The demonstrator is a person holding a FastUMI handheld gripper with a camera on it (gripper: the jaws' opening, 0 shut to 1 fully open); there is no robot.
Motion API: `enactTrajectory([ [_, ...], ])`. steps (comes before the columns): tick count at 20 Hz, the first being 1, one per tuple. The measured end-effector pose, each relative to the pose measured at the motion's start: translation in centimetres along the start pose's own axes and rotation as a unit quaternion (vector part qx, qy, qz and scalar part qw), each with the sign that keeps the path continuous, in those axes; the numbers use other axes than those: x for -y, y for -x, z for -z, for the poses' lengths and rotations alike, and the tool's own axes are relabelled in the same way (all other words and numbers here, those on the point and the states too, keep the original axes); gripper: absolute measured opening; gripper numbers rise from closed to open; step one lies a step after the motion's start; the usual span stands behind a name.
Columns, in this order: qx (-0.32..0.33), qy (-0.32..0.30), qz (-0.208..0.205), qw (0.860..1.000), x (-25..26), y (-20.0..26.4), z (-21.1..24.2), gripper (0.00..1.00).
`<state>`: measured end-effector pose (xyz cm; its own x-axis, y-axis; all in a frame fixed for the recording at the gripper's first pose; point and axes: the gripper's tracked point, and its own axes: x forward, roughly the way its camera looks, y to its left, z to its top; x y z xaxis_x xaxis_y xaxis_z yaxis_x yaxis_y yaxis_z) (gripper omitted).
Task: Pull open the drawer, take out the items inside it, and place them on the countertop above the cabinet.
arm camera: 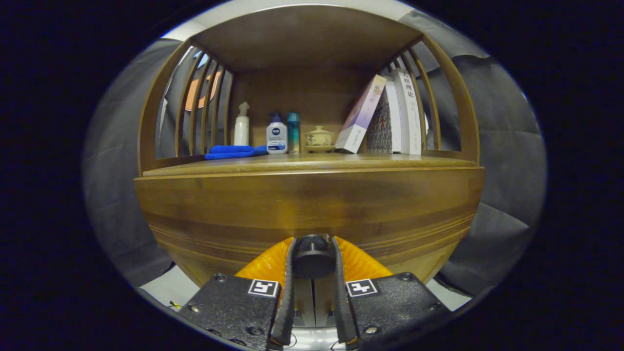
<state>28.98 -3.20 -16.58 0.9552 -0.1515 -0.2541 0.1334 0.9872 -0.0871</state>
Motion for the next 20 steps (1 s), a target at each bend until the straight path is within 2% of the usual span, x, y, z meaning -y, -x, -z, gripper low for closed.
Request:
enactTrajectory([
  [10,-0.009,0.002,-0.016,1.000,0.9,10.1,2.6,0.37],
  [15,-0.022,0.019,-0.039,0.999,0.6,15.0,4.7,0.36],
  [20,-0.025,0.030,-0.050,0.998,0.7,18.1,5.8,0.37],
])
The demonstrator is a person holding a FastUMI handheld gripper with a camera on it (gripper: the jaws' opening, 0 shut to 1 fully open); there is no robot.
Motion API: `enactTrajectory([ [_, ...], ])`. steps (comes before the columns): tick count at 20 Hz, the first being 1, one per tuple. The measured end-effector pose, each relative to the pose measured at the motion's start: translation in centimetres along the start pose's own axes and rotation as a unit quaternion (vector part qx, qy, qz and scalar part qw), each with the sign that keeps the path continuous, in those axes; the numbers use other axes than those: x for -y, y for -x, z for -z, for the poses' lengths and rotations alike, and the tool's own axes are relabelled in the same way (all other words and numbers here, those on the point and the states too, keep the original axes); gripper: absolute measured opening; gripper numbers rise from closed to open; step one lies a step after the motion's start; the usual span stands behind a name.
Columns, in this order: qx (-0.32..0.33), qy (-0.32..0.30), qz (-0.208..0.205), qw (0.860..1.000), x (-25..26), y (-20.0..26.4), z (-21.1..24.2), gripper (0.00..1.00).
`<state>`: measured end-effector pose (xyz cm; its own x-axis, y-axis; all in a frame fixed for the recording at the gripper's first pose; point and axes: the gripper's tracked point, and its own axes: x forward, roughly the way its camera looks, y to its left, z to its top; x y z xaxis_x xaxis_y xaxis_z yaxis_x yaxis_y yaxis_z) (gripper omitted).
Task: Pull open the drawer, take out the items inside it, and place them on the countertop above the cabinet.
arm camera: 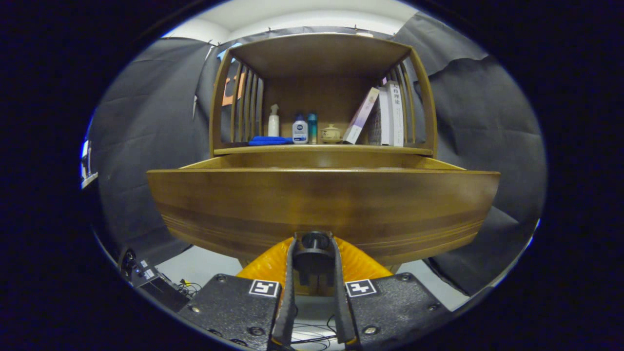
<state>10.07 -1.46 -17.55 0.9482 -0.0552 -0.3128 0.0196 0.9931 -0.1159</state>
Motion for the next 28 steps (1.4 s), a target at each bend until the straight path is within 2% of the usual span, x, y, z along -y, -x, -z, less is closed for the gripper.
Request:
enactTrajectory([
  [8,-0.008,0.006,-0.021,1.000,-0.7,3.0,1.3,0.36],
  [15,-0.014,0.003,-0.022,1.000,-0.9,3.2,1.6,0.36],
  [17,-0.033,-0.001,-0.025,0.999,-0.9,3.5,2.0,0.37],
  [21,-0.042,0.008,-0.043,0.998,-1.1,5.7,0.3,0.60],
  [23,-0.043,0.010,-0.072,0.996,-2.3,6.9,-1.3,0.74],
  [25,-0.043,-0.001,-0.113,0.993,-4.0,8.2,-3.0,0.80],
  [28,-0.040,0.002,-0.123,0.992,-3.9,8.8,-6.0,0.92],
])
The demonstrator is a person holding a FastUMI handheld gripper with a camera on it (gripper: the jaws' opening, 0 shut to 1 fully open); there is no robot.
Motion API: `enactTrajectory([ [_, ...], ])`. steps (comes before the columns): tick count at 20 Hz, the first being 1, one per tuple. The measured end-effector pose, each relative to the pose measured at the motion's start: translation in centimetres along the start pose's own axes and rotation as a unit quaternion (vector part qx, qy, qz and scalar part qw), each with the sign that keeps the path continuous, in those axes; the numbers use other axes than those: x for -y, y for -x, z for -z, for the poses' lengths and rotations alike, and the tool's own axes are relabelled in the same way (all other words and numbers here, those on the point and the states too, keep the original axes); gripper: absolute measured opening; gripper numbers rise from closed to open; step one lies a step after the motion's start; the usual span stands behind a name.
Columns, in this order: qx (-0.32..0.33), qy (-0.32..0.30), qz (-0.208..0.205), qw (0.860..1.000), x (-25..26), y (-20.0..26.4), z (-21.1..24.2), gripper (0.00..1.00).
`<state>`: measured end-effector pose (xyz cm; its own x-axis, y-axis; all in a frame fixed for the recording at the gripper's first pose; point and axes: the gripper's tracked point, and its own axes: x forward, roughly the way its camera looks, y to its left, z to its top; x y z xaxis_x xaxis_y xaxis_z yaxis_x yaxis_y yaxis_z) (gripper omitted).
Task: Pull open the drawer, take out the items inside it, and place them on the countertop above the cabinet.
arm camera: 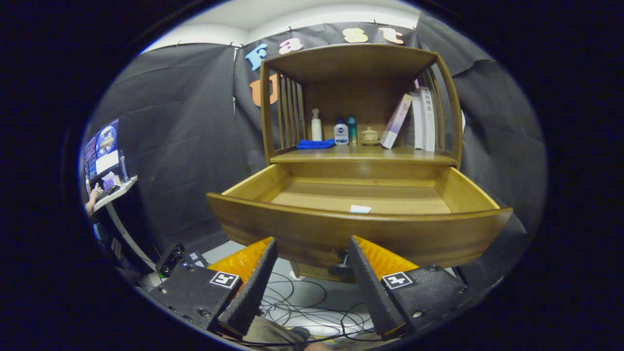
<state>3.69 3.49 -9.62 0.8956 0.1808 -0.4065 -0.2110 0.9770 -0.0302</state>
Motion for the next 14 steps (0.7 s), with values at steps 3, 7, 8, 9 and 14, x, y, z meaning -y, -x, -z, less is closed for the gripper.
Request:
enactTrajectory([
  [3,0.004,0.002,-0.001,1.000,0.3,-0.2,-3.5,0.96],
  [7,-0.033,0.008,0.004,0.999,2.7,-2.2,-6.2,0.97],
  [8,-0.050,0.007,0.008,0.999,3.3,-2.9,-6.6,0.97],
  [9,-0.063,0.003,0.014,0.998,3.9,-3.8,-7.0,0.97],
  [14,-0.144,0.026,0.032,0.989,5.7,-7.8,-6.5,0.97],
])
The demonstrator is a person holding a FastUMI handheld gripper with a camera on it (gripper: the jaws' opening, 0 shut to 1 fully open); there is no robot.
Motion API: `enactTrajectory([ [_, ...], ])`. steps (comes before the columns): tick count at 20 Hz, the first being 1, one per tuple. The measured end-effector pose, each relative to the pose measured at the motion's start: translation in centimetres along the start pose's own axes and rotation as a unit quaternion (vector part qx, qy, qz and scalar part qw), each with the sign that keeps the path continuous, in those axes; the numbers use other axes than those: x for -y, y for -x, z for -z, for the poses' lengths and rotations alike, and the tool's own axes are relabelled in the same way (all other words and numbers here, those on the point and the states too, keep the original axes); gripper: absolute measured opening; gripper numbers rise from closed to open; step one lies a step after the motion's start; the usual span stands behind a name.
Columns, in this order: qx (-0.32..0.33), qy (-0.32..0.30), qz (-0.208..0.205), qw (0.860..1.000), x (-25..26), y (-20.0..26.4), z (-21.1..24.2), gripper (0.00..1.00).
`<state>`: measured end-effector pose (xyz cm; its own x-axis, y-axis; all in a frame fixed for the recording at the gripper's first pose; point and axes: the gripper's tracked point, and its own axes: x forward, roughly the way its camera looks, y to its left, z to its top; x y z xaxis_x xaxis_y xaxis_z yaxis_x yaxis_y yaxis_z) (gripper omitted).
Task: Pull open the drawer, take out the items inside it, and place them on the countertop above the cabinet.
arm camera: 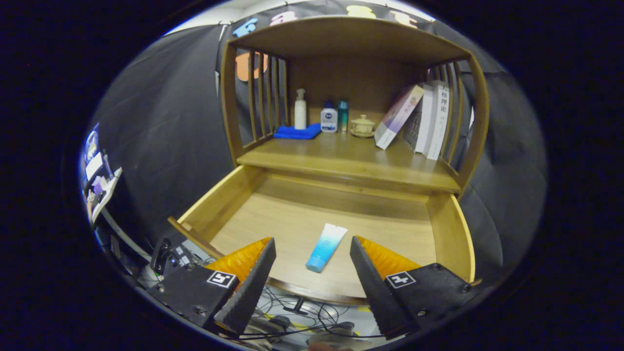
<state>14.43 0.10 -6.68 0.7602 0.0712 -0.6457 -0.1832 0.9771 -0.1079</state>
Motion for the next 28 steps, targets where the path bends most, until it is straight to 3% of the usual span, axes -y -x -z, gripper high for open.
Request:
enactTrajectory([
  [9,-0.137,-0.013,0.014,0.990,1.4,-8.6,1.5,0.97],
  [12,-0.196,-0.046,0.005,0.980,1.0,-10.1,3.2,0.95],
  [16,-0.251,-0.065,0.023,0.966,1.3,-11.7,4.5,0.92],
  [20,-0.296,-0.063,0.020,0.953,1.1,-12.5,5.6,0.81],
  [25,-0.315,-0.044,0.058,0.946,1.9,-12.7,5.9,0.72],
  [27,-0.315,-0.041,0.057,0.946,1.9,-13.1,6.3,0.53],
  [28,-0.314,-0.042,0.056,0.947,1.9,-13.1,6.4,0.52],
])
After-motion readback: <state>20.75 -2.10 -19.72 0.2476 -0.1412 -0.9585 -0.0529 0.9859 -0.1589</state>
